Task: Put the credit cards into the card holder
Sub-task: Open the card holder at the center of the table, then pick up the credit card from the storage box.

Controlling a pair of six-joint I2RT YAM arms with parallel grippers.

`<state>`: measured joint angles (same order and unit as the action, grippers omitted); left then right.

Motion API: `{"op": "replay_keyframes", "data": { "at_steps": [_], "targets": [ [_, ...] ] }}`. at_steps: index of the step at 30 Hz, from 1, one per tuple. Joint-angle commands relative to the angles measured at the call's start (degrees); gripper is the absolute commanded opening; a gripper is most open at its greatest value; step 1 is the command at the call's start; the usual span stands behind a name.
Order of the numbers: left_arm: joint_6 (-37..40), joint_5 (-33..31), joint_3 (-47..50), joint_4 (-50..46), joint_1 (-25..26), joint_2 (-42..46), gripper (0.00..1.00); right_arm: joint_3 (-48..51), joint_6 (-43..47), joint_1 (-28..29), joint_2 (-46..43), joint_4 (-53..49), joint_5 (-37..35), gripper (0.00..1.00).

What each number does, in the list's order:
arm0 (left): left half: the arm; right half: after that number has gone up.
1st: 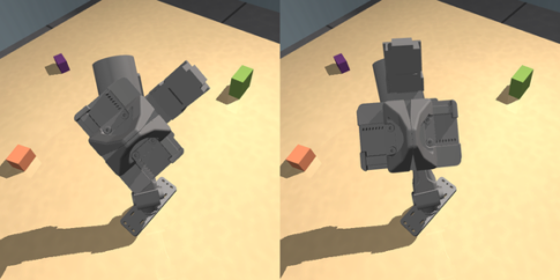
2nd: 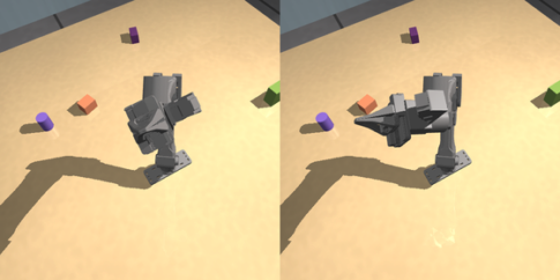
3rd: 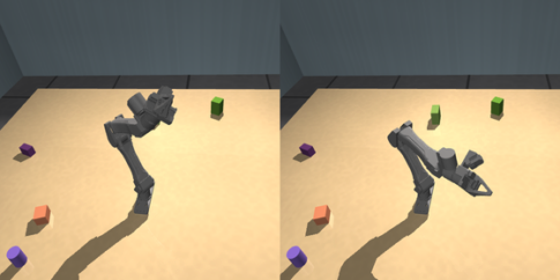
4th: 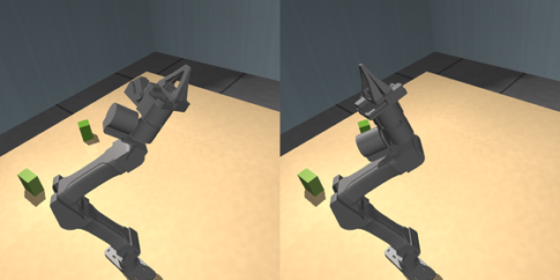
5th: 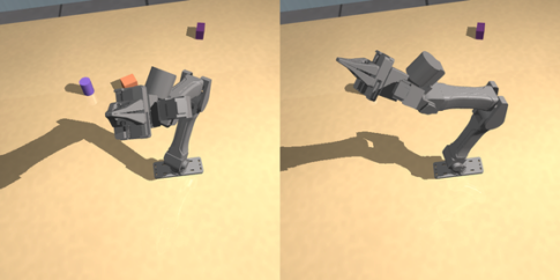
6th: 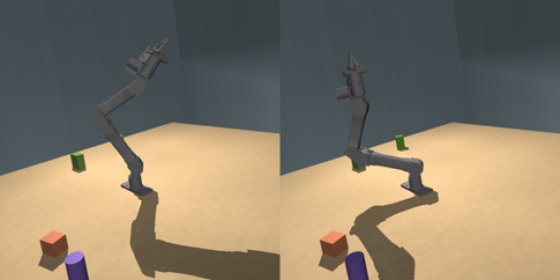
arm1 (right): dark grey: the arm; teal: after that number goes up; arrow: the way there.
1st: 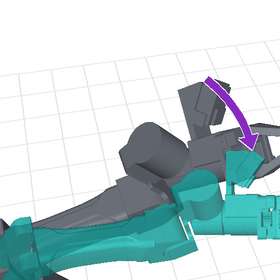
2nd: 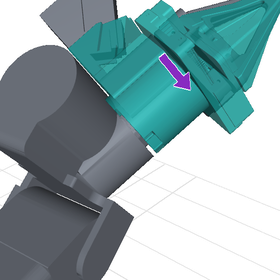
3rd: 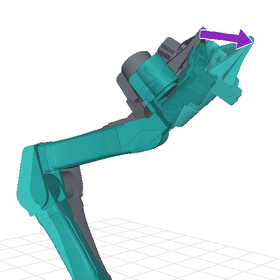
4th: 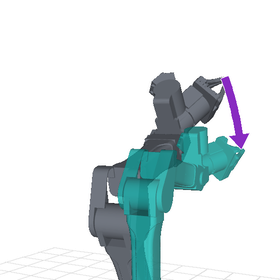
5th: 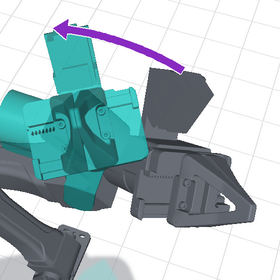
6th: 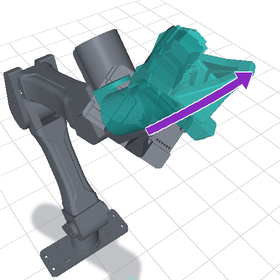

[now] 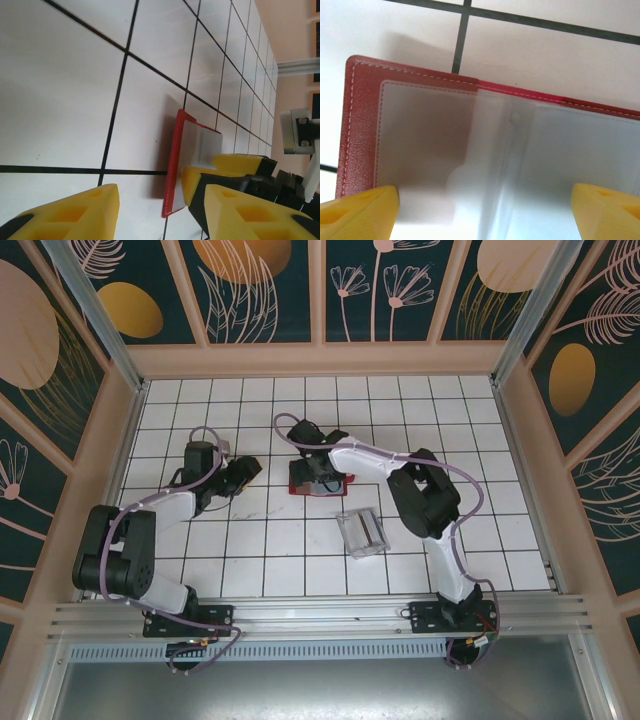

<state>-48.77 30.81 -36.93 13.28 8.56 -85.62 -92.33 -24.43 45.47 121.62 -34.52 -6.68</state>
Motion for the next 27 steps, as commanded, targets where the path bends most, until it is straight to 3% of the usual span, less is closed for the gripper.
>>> {"op": "replay_keyframes", "data": {
  "at_steps": [1, 4, 9, 13, 14, 16, 18, 22, 25, 27],
  "targets": [
    [10.35, -1.25, -4.78, -10.31, 1.35, 4.19, 0.45, 5.34, 0.15, 0.4, -11.7, 3.0, -2.65, 0.91],
    [19.05, -7.3, -8.15, -19.31, 6.64, 8.54, 0.47, 15.57, -1.98, 0.41, -21.98, 8.31, -1.42, 0.91],
    [16.65, -1.9, -3.92, -17.87, 9.66, 12.28, 0.47, 28.78, -1.5, 0.14, -36.37, 4.34, 0.3, 0.88],
    [17.23, -3.33, -0.4, -17.48, 11.97, 14.79, 0.47, 35.61, -2.95, 1.08, -43.71, -2.4, 3.3, 0.84],
    [16.93, -3.44, 0.53, -16.52, 12.16, 15.05, 0.47, 36.85, -3.87, 1.71, -45.23, -3.0, 4.51, 0.81],
    [16.28, -3.64, 1.43, -15.48, 12.51, 14.73, 0.47, 37.29, -6.32, 3.57, -46.93, -3.51, 7.5, 0.59],
    [16.49, -3.48, 1.08, -15.68, 12.63, 13.86, 0.47, 36.79, -9.9, 5.74, -47.58, -3.9, 8.35, 0.48],
    [17.53, -2.77, 0.37, -15.96, 13.86, 13.38, 0.47, 36.48, -13.42, 6.91, -48.88, -7.76, 6.21, 0.47],
    [23.9, -2.48, -2.48, -18.84, 19.33, 12.29, 0.48, 37.79, -13.15, 6.78, -49.55, -11.44, 2.33, 0.53],
    [23.32, -4.4, -1.89, -17.82, 21.01, 11.96, 0.48, 39.2, -12.92, 6.75, -49.39, -11.84, 2.63, 0.55]
  ]
}}
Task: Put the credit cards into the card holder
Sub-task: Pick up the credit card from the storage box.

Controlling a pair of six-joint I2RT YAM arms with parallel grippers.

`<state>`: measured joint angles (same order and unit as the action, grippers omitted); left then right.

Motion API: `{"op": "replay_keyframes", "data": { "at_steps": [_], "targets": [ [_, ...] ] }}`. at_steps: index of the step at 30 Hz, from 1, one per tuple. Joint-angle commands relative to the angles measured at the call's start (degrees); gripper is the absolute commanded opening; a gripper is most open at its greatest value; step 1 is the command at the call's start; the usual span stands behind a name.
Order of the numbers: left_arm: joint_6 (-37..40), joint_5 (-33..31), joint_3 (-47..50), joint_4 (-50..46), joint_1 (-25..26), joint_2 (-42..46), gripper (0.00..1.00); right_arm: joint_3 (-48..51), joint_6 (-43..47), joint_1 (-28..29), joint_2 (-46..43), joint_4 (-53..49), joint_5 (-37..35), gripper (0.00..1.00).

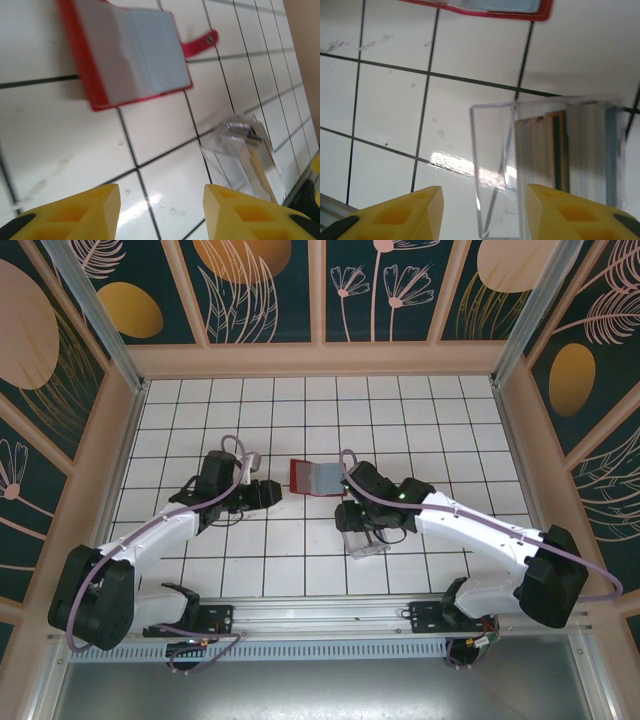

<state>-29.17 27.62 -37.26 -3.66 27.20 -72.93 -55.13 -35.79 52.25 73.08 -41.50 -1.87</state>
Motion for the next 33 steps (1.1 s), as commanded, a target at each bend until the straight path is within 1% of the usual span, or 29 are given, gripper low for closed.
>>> {"op": "replay_keyframes", "data": {
  "at_steps": [1, 3, 5, 9, 13, 15, 18, 20, 22, 27, 33],
  "targets": [
    [2.62, -1.22, -0.53, 0.55, 2.4, -0.73, 0.48, 2.43, -1.54, 0.15, -0.63, -5.11, -2.32, 0.55],
    [1.17, -1.38, 1.28, 2.76, 2.64, -0.73, 0.48, 2.56, -1.38, 2.16, 0.93, -6.68, -6.32, 0.57],
    [0.81, -2.15, 2.46, 4.1, 2.94, -0.77, 0.48, 2.29, -1.47, 3.99, 3.29, -8.8, -9.96, 0.63],
    [0.06, -3.55, 3.78, 5.9, 3.28, -0.79, 0.48, 1.63, 0.04, 4.62, 5.94, -8.71, -11.57, 0.7],
    [-0.15, -5.33, 3.75, 6.12, 3.27, -0.81, 0.48, 1.72, 1.75, 4.35, 8.09, -7.81, -13.57, 0.71],
    [-0.06, -7.24, 3.83, 6.12, 3.3, -0.9, 0.48, 1.96, 1.96, 4.35, 9.43, -7.98, -15.41, 0.71],
    [-0.24, -8.36, 4.07, 6.54, 3.25, -1.33, 0.48, 1.98, 1.4, 4.33, 10.29, -8.11, -18.48, 0.71],
    [-0.58, -8.27, 4.16, 6.99, 3.27, -1.47, 0.48, 1.42, 0.85, 4.27, 10.15, -8.63, -20.65, 0.68],
    [-0.79, -8.52, 4.12, 7.15, 3.22, -1.49, 0.48, 0.75, 0.57, 4.26, 9.48, -9.22, -22.53, 0.64],
    [-0.82, -9.16, 4.1, 7.18, 3.26, -1.05, 0.48, 0.63, 1.58, 3.92, 7.06, -9.13, -23.37, 0.6],
    [-1.92, -10.79, 4.8, 7.35, 3.26, -0.85, 0.48, 2.54, 0.09, 3.61, 6.65, -8.37, -24.91, 0.58]
  ]
}}
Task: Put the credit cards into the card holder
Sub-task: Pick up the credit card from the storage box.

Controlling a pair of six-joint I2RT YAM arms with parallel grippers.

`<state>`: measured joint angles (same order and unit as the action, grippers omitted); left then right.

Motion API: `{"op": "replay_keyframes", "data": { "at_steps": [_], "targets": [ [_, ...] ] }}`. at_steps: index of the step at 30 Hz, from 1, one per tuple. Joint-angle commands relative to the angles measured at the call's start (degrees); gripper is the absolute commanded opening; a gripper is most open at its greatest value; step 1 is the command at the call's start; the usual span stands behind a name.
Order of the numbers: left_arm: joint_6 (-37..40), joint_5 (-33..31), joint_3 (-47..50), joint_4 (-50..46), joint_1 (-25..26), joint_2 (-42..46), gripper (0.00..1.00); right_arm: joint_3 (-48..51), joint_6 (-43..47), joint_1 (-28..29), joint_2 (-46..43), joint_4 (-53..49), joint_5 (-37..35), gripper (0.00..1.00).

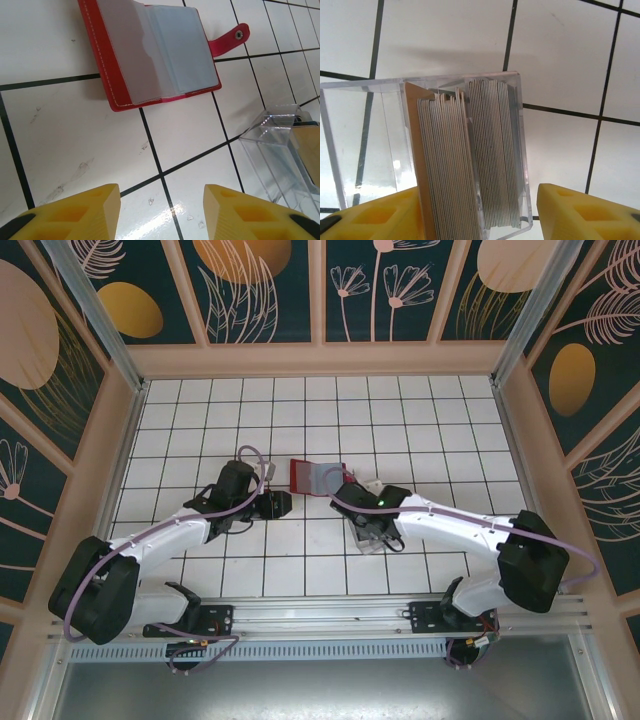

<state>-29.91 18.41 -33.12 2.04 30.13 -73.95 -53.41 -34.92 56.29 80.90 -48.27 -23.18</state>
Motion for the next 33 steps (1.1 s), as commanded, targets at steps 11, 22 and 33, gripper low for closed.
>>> {"op": "replay_keyframes", "data": {
  "at_steps": [11, 22, 33],
  "targets": [
    [-1.58, -2.07, 1.66, 2.7, 0.3, 0.33, 0.48, 1.16, 0.9, -0.39, -2.94, -0.05, -1.53, 0.4],
    [-1.64, -2.31, 2.62, 3.18, 0.32, -0.14, 0.48, 0.25, 2.56, 0.05, -2.59, 0.02, 0.5, 0.01],
    [-5.46, -8.36, -0.11, -1.04, 0.35, -0.67, 0.49, -5.12, 4.63, -2.47, -7.14, 4.86, 15.24, 0.0]
  ]
}}
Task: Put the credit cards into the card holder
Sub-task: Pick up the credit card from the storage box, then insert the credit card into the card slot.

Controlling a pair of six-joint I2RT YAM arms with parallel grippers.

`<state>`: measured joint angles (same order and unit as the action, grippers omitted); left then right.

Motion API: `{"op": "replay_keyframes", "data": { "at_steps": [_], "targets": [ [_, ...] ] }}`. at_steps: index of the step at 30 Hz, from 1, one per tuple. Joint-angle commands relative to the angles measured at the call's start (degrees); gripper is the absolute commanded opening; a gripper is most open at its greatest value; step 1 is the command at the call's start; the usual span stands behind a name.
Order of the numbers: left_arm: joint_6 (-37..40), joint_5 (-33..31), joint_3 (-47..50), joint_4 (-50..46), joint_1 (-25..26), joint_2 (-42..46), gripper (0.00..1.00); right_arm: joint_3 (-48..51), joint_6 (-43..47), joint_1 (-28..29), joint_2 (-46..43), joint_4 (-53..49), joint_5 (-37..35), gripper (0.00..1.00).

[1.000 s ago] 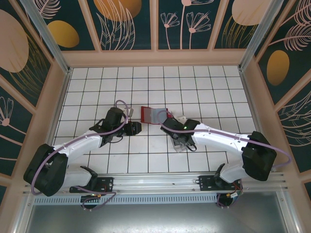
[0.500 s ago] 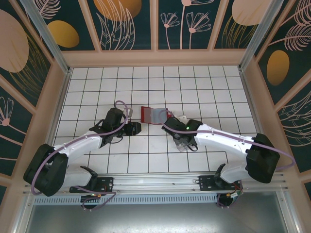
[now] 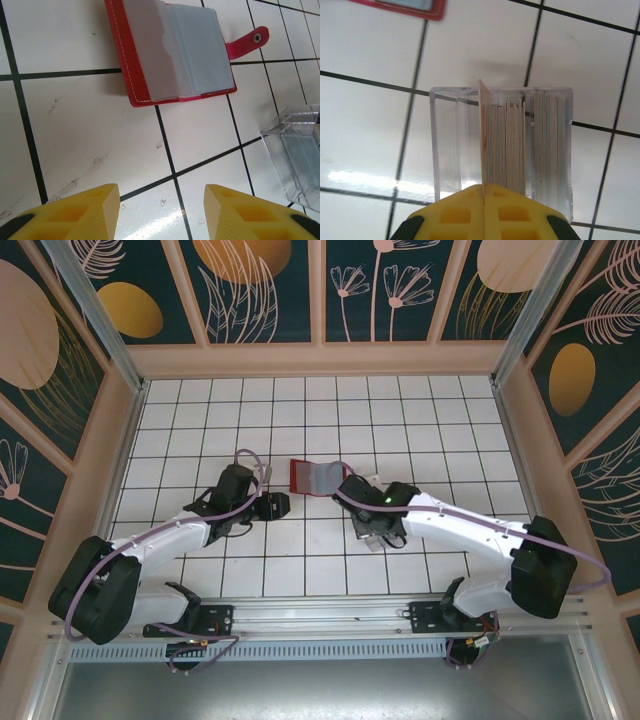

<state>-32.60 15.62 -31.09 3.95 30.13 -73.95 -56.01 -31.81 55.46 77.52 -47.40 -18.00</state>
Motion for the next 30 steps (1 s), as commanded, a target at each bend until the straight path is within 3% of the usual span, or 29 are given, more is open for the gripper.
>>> {"op": "replay_keyframes", "data": {
  "at_steps": [1, 3, 5, 12, 15, 21, 28, 30],
  "targets": [
    [-3.99, -10.52, -3.9, -6.43, 0.29, -1.36, 0.5, -2.37, 1.88, -2.73, -5.12, 5.94, 13.5, 0.0],
    [-4.77, -15.55, -6.46, -9.54, 0.15, -2.79, 0.51, -2.12, 2.21, -6.17, -7.5, 9.97, 19.76, 0.0],
    [-5.67, -16.24, -8.01, -8.79, 0.02, -3.75, 0.52, -1.18, 3.36, -10.59, -8.33, 14.13, 25.08, 0.0],
    [-6.18, -13.4, -15.3, -5.84, -0.96, -11.14, 0.58, 6.04, 0.77, -24.58, -4.62, 35.72, 42.42, 0.0],
    [-7.59, -8.95, -17.21, -3.73, -2.03, -15.49, 0.59, 6.99, -2.26, -29.3, 0.43, 43.38, 47.84, 0.0],
    [-8.36, -6.2, -20.47, -1.26, -2.36, -22.34, 0.51, 5.85, -5.38, -30.28, 10.93, 55.31, 49.56, 0.0],
    [-5.6, -8.99, -21.97, -1.73, -2.47, -25.3, 0.41, 1.79, -6.52, -30.15, 22.97, 58.98, 53.13, 0.0],
    [-4.83, -9.76, -21.99, -1.83, -2.44, -26.03, 0.33, 0.96, -5.58, -30.24, 26.23, 59.0, 54.05, 0.0]
  ]
}}
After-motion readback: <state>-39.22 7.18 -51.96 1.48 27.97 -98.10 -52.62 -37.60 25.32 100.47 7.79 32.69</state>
